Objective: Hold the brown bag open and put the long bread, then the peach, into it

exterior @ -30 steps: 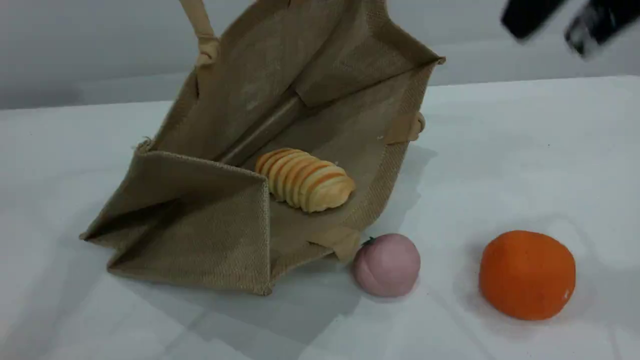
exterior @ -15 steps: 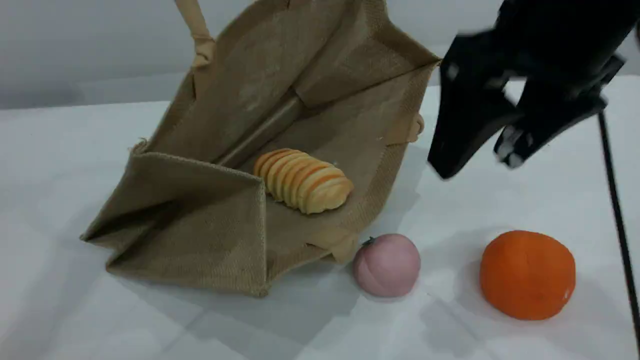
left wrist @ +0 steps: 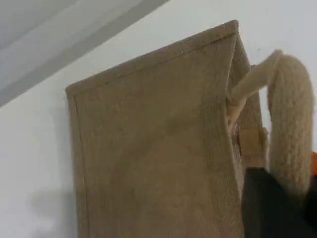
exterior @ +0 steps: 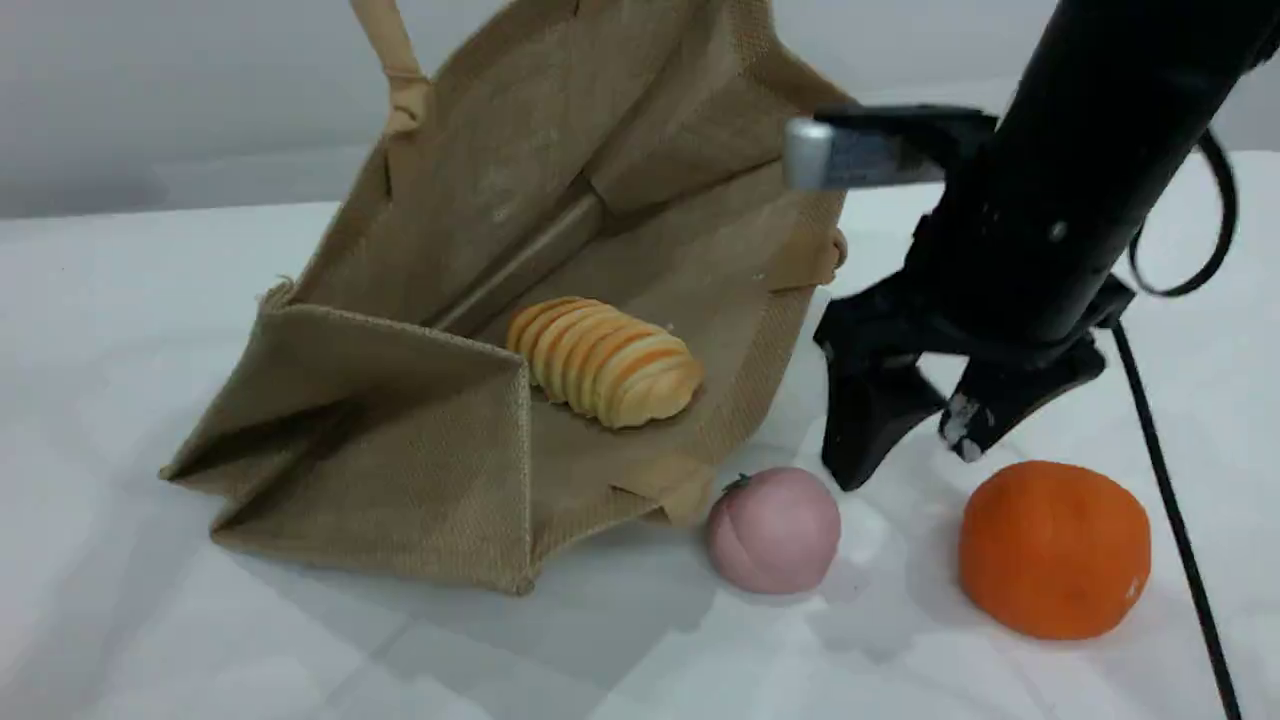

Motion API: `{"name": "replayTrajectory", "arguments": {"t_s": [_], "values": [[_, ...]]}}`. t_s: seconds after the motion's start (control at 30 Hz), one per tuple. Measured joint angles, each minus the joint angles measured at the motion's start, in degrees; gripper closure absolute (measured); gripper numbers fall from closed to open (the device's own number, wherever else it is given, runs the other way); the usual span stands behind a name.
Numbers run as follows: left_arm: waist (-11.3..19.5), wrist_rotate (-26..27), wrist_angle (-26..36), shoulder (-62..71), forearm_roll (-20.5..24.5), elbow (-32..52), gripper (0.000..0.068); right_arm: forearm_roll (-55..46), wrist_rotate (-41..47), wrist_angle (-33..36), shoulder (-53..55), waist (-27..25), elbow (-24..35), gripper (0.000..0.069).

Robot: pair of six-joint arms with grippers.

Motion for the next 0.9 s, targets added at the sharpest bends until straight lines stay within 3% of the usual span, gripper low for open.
{"name": "replayTrajectory", "arguments": {"t_s": [0.4, 0.9], "values": [[0.0, 0.0, 0.0, 0.0, 0.0, 0.0, 0.0594, 1.3, -2.0, -11.9, 4.1, 4.0, -0.1, 0.0142], [0.0, 0.0, 0.0, 0.0, 0.0, 0.0, 0.0594, 4.7, -4.3, -12.7, 8.5, 4.0, -0.1, 0.0142]]}}
